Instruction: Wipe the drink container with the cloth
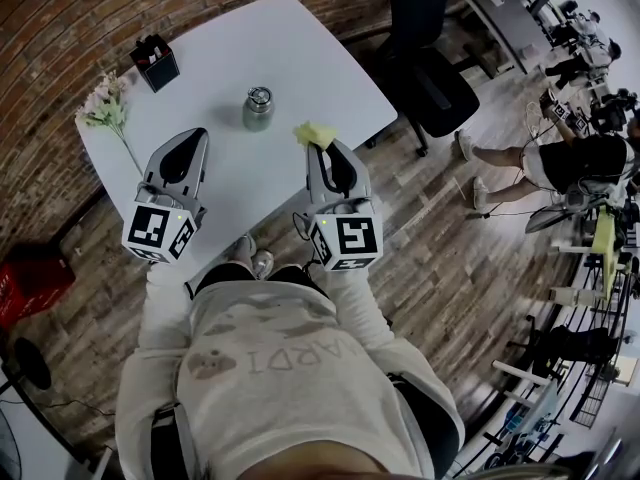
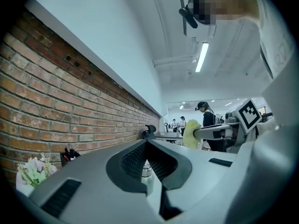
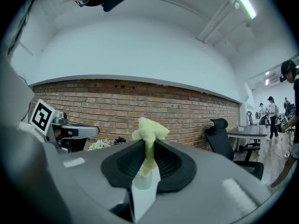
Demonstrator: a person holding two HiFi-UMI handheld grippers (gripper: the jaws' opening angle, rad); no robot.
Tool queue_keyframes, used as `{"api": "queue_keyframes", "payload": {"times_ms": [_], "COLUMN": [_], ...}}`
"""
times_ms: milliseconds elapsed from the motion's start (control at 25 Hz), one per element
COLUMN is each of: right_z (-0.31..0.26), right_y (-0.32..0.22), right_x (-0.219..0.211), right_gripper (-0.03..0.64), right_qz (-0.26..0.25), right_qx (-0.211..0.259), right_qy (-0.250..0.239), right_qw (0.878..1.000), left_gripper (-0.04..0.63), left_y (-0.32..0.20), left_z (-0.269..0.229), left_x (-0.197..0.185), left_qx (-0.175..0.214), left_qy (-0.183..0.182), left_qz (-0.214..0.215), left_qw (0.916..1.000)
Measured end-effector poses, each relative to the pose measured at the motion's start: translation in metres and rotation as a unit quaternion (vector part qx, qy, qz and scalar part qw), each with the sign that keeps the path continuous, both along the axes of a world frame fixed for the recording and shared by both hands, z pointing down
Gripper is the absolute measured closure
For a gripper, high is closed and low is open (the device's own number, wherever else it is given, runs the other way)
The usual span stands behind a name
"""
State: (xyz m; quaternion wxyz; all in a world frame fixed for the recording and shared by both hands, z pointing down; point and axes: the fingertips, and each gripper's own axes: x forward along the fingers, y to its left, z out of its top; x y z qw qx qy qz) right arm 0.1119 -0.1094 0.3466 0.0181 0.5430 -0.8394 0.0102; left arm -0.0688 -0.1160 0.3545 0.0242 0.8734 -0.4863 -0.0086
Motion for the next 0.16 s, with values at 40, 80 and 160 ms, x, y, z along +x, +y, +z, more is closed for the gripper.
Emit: {"api": "queue_keyframes", "payload": {"times_ms": [40, 80, 160], "right_z": [-0.0005, -0.0008, -0.0013], "right_y": [0.0006, 0.0011, 0.0022], "right_x": [-0.0002, -0.0005, -0.0012], "right_gripper": [0.545, 0.545, 0.545], "right_qz": [0.000, 0.001, 0.001], "right_qx": [0.000, 0.001, 0.002], "right_qy": [0.000, -0.001, -0.001], "right_qw": [1.000, 1.000, 1.000], "left_gripper": [0.595, 0.594, 0.595], "left_y": [0.0006, 0.0013, 0.0027], "left_z": [0.0000, 0.0000, 0.0001], "left_x": [0.0000, 0.0001, 0.0003], "left_qx": [0.000, 0.000, 0.000], "left_qy": [0.000, 0.001, 0.001], "left_qz": [0.001, 0.002, 0.004], "left_qw": [1.0000, 1.0000, 1.0000]}}
